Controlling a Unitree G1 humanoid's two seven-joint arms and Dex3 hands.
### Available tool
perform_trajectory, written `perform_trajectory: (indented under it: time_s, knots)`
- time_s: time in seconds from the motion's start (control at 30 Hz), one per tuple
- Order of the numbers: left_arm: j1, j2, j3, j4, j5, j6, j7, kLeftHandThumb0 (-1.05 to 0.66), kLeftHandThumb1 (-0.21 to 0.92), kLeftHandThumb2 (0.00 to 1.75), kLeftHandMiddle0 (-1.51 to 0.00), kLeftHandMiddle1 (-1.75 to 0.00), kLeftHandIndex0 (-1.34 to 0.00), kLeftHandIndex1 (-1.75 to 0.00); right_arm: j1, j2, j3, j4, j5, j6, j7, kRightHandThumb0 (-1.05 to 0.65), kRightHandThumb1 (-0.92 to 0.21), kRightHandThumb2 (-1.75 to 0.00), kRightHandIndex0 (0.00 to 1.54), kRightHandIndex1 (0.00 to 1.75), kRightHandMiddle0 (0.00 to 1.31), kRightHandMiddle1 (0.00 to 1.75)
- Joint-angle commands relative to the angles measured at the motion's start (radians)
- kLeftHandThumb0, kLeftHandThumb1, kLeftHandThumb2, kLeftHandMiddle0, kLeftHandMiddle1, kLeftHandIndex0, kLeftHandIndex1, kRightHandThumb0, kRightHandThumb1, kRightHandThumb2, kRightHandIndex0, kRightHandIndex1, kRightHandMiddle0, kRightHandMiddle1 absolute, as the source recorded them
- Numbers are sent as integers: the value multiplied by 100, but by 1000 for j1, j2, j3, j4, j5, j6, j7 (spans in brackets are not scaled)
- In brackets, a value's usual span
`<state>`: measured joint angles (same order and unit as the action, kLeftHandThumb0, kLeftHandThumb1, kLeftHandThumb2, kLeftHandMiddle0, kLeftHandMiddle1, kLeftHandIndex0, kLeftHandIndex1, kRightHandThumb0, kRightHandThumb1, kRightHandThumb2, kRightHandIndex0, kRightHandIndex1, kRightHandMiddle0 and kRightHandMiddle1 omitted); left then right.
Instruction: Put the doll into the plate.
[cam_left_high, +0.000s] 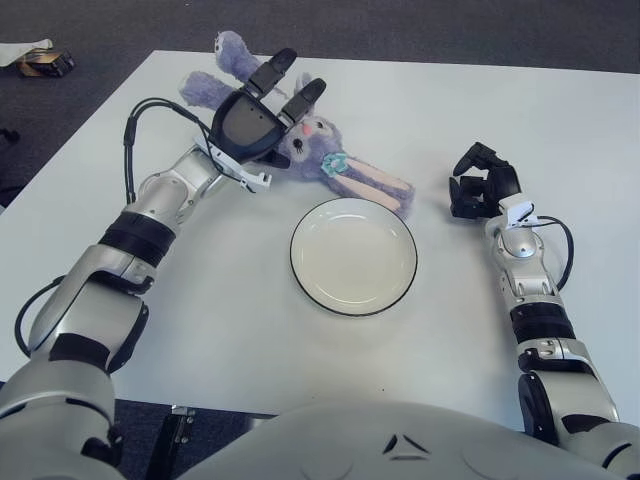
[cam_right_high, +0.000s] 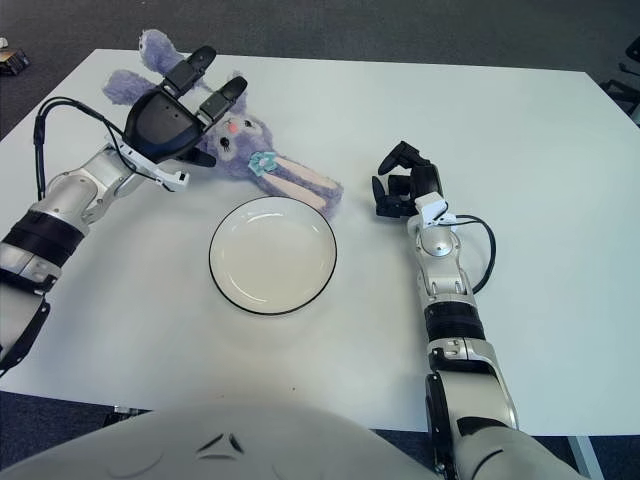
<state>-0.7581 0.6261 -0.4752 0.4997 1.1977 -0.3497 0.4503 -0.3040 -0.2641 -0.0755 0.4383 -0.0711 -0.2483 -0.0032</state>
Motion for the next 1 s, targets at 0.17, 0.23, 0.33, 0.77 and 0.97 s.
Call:
perform_trajectory:
  time_s: [0.17, 0.23, 0.33, 0.77, 0.97]
  knots:
    - [-95, 18, -27, 67, -66, -76, -167, -100, 86, 27, 0, 0, 0, 0, 57, 13, 22, 39, -10, 69, 23, -47, -34, -128, 126, 175, 59, 175]
    - [-100, 19, -28, 69, -72, -81, -179, -101, 86, 27, 0, 0, 0, 0, 57, 13, 22, 39, -9, 69, 24, -47, -34, -128, 125, 175, 59, 175]
    - [-133, 33, -38, 71, -104, -107, -333, -100, 83, 25, 0, 0, 0, 0, 57, 10, 23, 38, -13, 69, 22, -48, -34, -129, 125, 175, 60, 175]
    - [-189, 34, -48, 73, -169, -105, -651, -90, 71, 23, 0, 0, 0, 0, 61, 5, 28, 22, -26, 89, 10, -49, -30, -133, 128, 175, 63, 175]
    - [-212, 33, -59, 85, -169, -107, -704, -87, 58, 44, 0, 0, 0, 0, 62, 2, 29, 21, -28, 92, 11, -49, -31, -132, 129, 175, 62, 175]
